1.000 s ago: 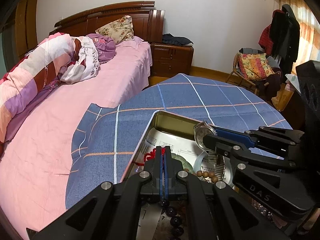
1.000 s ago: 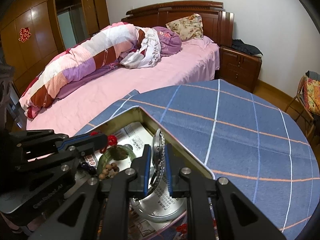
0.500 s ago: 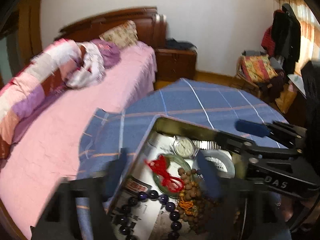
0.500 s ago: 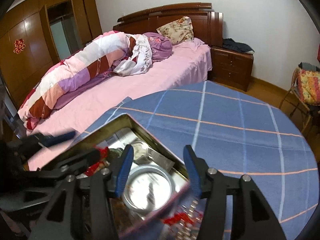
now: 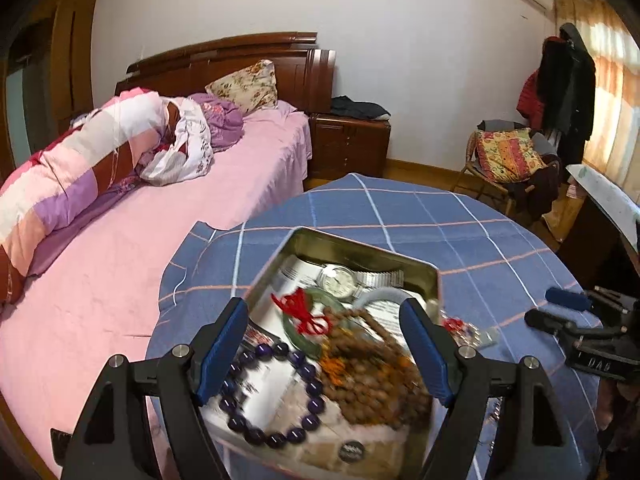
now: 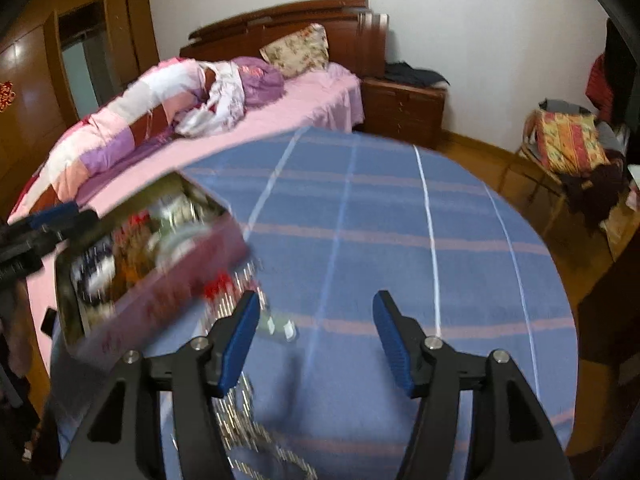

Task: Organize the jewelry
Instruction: 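Move the right tool to the silver bangle and close on it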

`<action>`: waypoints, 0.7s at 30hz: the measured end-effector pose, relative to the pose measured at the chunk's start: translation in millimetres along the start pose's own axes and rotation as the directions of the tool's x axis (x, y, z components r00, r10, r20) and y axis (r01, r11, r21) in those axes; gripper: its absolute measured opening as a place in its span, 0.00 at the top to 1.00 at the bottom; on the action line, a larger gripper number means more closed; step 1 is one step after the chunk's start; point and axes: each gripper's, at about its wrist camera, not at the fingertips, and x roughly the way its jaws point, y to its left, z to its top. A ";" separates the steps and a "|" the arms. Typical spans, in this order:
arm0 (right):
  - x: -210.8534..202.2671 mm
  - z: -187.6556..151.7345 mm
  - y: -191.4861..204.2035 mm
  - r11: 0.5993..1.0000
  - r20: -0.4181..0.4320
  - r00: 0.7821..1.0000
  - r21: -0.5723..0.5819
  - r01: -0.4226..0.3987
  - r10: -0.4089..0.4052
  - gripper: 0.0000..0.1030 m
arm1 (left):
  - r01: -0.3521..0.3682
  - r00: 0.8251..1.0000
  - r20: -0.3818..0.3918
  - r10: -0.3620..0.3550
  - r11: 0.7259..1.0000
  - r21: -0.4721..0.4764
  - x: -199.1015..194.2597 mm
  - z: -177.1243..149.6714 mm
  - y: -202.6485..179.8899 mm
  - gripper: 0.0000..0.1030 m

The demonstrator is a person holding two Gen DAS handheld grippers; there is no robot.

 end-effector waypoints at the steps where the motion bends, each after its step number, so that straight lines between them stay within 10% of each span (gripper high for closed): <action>1: -2.1 -6.6 -1.3 1.000 -0.007 1.000 0.002 0.004 -0.004 0.39 | 0.003 1.000 0.003 -0.003 1.000 0.009 -3.3 -2.6 -4.8 0.24; 21: -24.8 -61.1 18.0 0.996 -0.053 0.996 -0.036 -0.076 0.074 0.59 | 0.025 0.999 -0.027 -0.024 0.999 0.045 -21.2 -35.3 -38.8 0.24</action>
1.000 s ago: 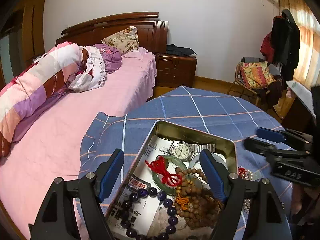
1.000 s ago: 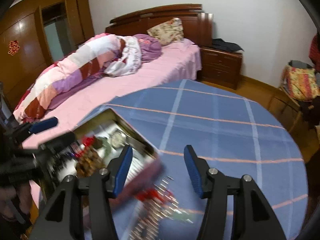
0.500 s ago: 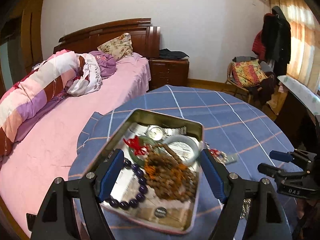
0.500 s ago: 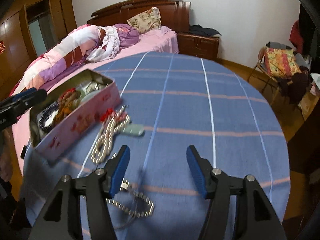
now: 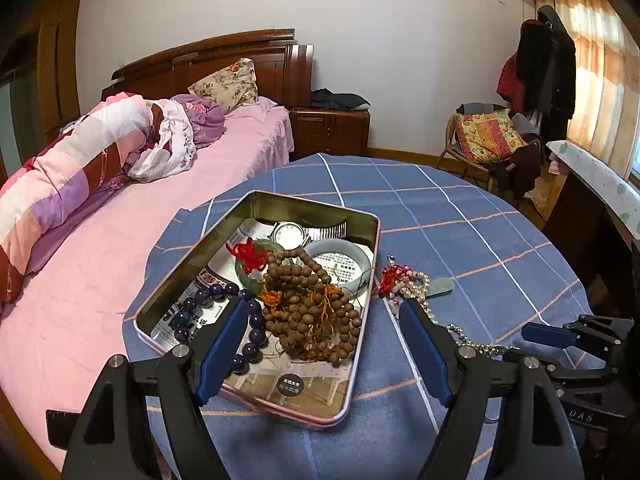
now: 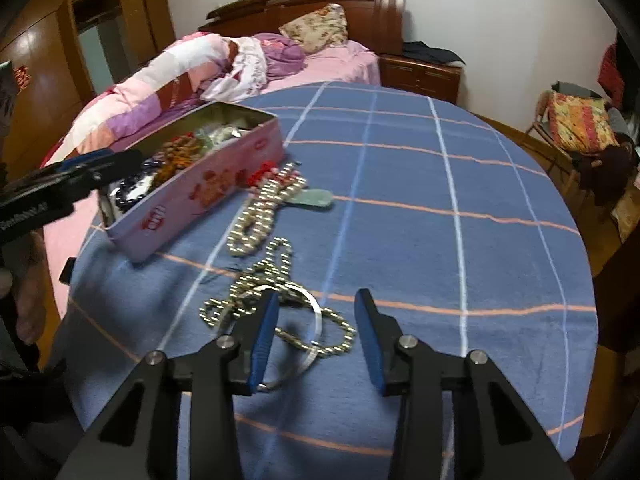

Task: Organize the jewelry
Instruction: 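Move the right tool to the silver bangle and close on it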

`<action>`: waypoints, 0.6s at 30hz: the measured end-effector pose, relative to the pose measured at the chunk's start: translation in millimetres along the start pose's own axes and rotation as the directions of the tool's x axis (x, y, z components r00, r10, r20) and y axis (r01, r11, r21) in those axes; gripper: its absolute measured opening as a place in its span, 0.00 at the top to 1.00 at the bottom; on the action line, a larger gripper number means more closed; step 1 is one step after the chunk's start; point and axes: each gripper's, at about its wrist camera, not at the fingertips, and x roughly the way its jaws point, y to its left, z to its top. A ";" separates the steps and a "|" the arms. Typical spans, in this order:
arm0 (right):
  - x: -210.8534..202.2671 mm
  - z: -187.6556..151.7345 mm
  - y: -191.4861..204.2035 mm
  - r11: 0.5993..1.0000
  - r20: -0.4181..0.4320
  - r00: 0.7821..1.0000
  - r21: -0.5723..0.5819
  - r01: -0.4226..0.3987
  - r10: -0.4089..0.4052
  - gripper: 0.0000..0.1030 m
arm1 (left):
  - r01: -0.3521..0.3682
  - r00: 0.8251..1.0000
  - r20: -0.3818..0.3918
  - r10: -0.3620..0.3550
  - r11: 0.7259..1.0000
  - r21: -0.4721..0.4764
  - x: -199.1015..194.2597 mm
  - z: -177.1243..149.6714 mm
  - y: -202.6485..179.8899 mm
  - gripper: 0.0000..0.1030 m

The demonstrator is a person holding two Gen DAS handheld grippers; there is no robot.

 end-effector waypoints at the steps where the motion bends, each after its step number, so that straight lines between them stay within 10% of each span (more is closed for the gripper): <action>1: 1.0 0.9 3.1 1.000 0.002 1.000 -0.005 -0.006 0.006 0.59 | 0.001 1.000 -0.004 -0.001 1.000 0.001 0.3 -0.7 -1.1 0.24; 18: 6.9 -12.3 11.1 0.997 -0.040 0.998 -0.064 0.049 -0.052 0.92 | 0.037 0.999 -0.013 -0.037 0.999 0.016 -2.7 -6.1 -11.9 0.24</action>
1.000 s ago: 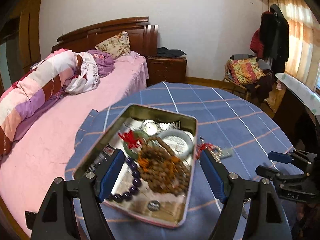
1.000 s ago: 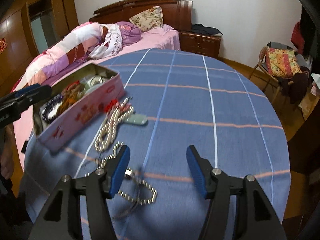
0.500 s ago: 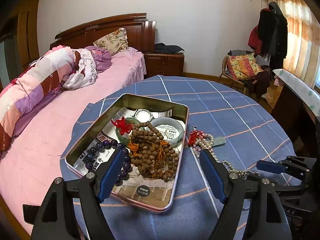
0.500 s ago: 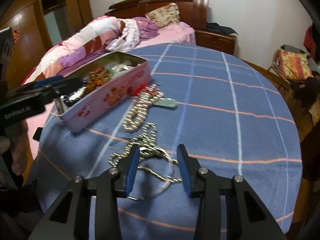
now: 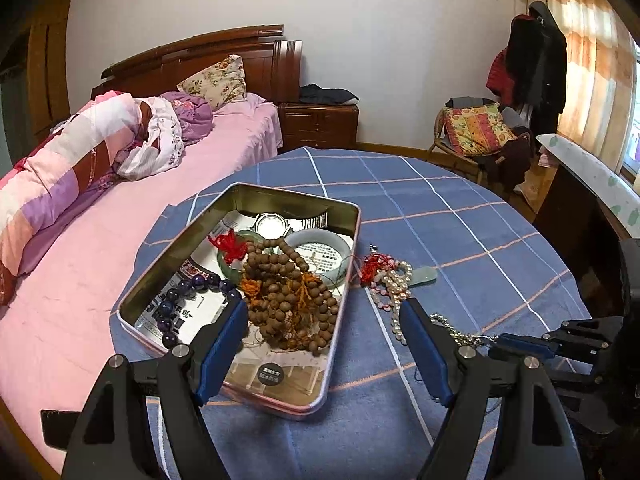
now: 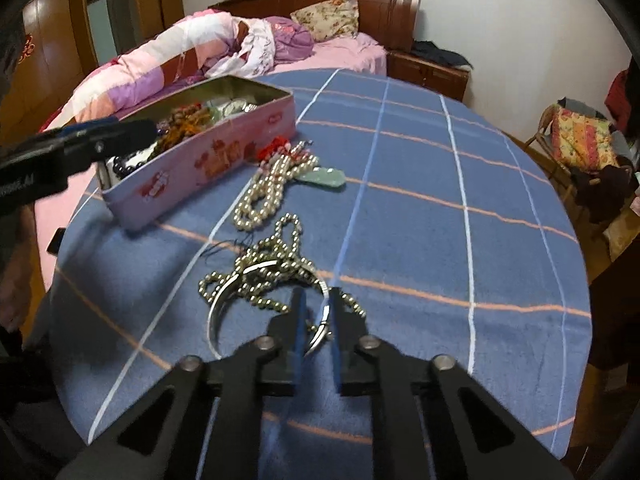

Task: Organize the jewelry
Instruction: 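Move the right tool to the silver bangle and close on it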

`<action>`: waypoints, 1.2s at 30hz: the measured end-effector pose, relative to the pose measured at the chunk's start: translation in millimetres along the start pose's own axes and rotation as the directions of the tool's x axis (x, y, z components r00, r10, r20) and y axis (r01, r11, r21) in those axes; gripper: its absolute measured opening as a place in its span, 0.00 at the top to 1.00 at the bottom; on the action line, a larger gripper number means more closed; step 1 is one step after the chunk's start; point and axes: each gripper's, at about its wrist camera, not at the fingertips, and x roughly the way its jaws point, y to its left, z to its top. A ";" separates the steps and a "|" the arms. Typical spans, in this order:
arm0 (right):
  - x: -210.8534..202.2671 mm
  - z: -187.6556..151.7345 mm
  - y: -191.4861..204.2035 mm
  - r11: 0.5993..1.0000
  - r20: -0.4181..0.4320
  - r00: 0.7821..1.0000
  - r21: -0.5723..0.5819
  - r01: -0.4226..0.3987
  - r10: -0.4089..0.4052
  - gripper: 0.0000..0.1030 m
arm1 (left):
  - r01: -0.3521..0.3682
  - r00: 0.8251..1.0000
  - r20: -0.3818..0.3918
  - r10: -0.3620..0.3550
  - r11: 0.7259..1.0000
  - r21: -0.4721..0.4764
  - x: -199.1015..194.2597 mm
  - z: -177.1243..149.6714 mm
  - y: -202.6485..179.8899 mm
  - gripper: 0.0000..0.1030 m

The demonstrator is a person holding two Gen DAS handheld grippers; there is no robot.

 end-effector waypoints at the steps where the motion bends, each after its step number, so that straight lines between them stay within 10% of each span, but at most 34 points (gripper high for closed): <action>1: -0.3 -0.7 -1.1 1.000 0.010 1.000 0.011 -0.017 0.017 0.96 | 0.001 1.000 -0.001 -0.001 1.000 0.002 -0.3 -0.2 -0.9 0.24; 11: -25.5 10.5 -28.1 0.993 0.090 0.995 0.107 -0.040 0.030 0.96 | 0.011 1.000 -0.001 -0.011 1.000 -0.002 -2.8 0.7 -3.0 0.24; 16: -22.7 7.3 -18.7 0.993 0.054 0.997 0.103 -0.054 0.048 0.62 | 0.005 1.000 0.000 -0.005 1.000 0.008 -2.2 0.8 -7.2 0.24; 26: -13.8 -7.5 0.4 0.995 -0.033 0.999 0.095 -0.020 0.024 0.66 | -0.026 1.000 -0.011 0.026 1.000 -0.010 1.4 0.2 -1.7 0.24; 28: -17.0 -5.6 -0.4 0.991 -0.031 0.998 0.126 -0.045 0.049 0.34 | -0.017 1.000 -0.014 0.016 1.000 -0.017 1.9 -0.7 -0.5 0.24; 30: -22.1 -3.2 6.2 0.990 -0.010 0.998 0.123 -0.064 0.066 0.22 | -0.011 1.000 -0.009 0.011 1.000 -0.018 0.4 -1.2 0.2 0.24; 36: -5.0 -1.9 27.8 0.996 -0.074 0.997 0.094 -0.001 0.008 0.30 | -0.016 1.000 0.006 0.016 0.998 -0.059 -4.9 -0.8 13.6 0.24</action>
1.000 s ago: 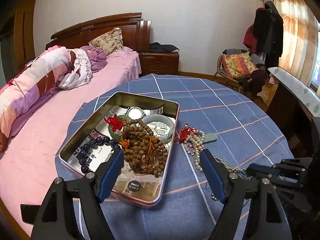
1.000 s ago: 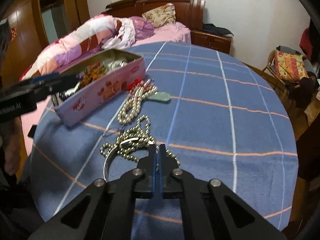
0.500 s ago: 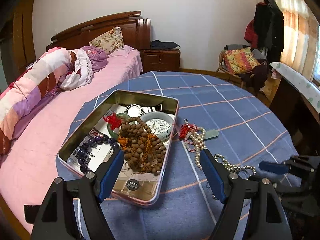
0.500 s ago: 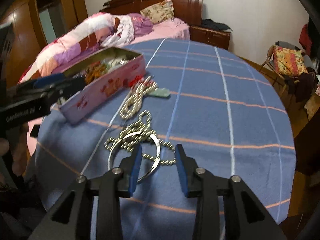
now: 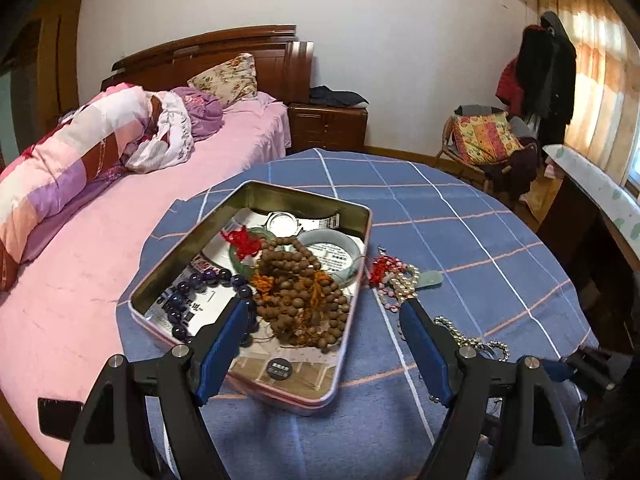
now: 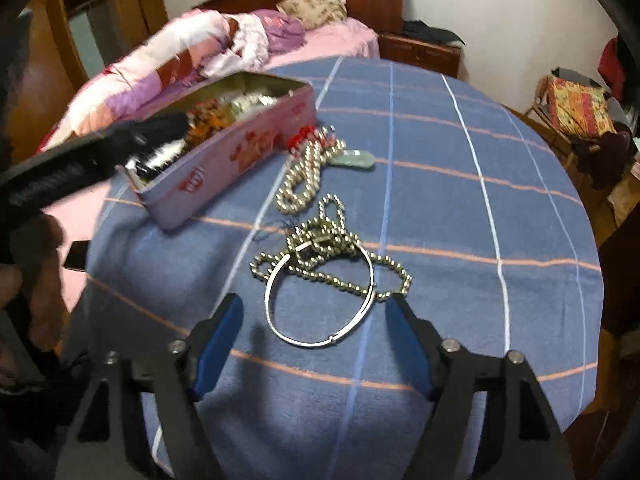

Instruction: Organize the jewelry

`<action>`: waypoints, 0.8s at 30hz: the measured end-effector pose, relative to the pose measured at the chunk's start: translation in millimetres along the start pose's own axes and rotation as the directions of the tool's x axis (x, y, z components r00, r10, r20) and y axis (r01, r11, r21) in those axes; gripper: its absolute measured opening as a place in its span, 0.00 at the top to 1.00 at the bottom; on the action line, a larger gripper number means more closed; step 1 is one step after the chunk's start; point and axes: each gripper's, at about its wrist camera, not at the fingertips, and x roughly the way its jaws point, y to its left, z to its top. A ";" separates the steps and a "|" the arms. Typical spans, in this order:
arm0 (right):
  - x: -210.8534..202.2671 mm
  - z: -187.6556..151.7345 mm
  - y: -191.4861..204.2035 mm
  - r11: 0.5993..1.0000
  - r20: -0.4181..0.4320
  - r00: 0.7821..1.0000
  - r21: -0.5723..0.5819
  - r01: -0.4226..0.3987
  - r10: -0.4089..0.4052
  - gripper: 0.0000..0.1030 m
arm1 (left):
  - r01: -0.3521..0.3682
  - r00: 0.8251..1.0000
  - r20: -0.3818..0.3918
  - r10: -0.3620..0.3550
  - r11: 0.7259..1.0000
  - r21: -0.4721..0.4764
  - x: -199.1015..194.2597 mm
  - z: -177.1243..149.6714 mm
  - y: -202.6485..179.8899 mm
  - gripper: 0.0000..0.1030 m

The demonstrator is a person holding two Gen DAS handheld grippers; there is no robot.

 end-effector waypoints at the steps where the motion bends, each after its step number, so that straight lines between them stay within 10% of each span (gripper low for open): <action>1: 1.5 0.0 -0.4 1.000 -0.003 1.000 0.004 0.006 -0.006 0.30 | 0.000 1.000 -0.005 0.000 1.000 -0.010 0.6 0.6 2.5 0.24; 24: -35.4 7.7 -20.9 1.000 0.199 0.980 -0.005 0.030 -0.029 0.38 | 0.010 0.999 -0.041 -0.009 1.000 0.028 8.2 -3.6 -13.3 0.24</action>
